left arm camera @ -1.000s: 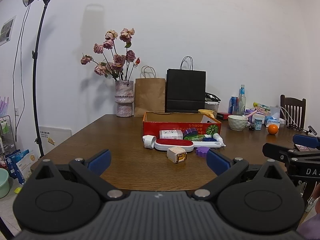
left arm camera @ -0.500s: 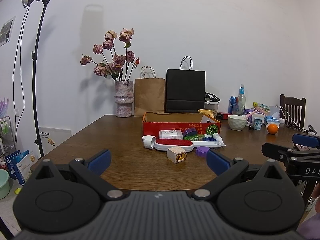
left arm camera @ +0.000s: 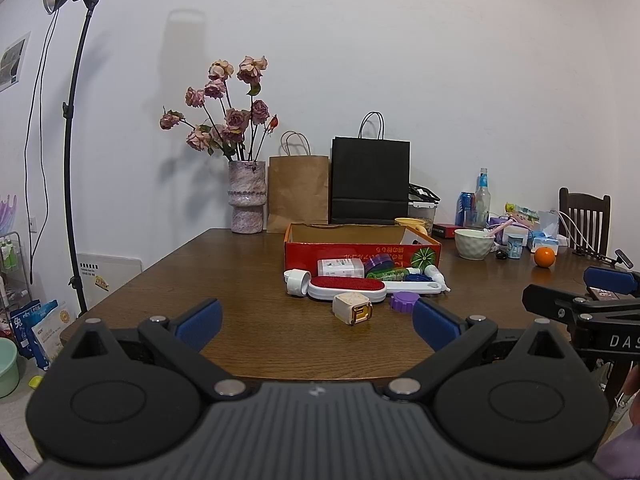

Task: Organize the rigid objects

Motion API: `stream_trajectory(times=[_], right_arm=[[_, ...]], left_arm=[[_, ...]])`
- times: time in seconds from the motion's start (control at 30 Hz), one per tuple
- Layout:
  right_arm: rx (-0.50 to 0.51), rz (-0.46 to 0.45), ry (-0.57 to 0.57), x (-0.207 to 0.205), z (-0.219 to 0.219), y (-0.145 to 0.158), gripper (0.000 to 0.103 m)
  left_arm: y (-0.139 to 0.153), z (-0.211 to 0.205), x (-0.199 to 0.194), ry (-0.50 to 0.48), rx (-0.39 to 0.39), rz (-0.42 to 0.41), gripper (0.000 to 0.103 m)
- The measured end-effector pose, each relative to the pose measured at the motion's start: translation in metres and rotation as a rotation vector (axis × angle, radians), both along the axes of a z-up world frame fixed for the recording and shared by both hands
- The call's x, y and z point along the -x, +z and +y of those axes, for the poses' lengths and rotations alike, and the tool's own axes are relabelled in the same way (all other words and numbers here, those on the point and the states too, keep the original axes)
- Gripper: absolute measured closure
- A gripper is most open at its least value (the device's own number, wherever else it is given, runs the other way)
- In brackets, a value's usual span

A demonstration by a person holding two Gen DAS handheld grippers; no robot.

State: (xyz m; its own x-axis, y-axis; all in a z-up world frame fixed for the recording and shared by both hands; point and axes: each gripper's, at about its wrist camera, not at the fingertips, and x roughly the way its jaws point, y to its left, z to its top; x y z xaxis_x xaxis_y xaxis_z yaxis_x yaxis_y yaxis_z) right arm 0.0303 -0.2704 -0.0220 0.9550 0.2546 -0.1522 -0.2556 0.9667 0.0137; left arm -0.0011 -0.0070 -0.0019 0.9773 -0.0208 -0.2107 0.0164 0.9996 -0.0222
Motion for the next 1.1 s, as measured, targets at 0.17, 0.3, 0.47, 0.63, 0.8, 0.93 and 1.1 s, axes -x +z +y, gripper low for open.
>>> stream_trajectory(times=[0.17,0.3,0.47,0.63,0.8,0.93,1.1], right_arm=[[0.000,0.000,0.000,0.000,0.000,0.000,0.000],[0.000,-0.001,-0.001,0.000,0.000,0.000,0.000],[0.000,-0.002,-0.002,-0.001,0.000,0.000,0.000],[0.002,-0.004,-0.003,-0.001,-0.001,0.000,0.000],[0.002,-0.004,-0.004,-0.001,-0.001,0.000,0.000],[0.005,-0.006,-0.003,-0.002,-0.001,0.000,0.000],[0.010,-0.032,-0.025,-0.015,0.001,0.007,0.000]], left_arm=[[0.000,0.000,0.000,0.000,-0.001,-0.001,0.000],[0.000,0.000,0.000,0.000,-0.001,-0.001,0.000],[0.000,0.000,0.000,-0.001,-0.001,0.000,0.000],[0.000,0.000,0.000,-0.001,-0.001,-0.001,0.000],[0.000,-0.001,0.000,-0.005,0.000,0.004,0.000],[0.000,0.001,-0.001,-0.011,0.005,0.014,0.000],[0.003,0.015,-0.026,-0.063,0.045,0.059,0.000]])
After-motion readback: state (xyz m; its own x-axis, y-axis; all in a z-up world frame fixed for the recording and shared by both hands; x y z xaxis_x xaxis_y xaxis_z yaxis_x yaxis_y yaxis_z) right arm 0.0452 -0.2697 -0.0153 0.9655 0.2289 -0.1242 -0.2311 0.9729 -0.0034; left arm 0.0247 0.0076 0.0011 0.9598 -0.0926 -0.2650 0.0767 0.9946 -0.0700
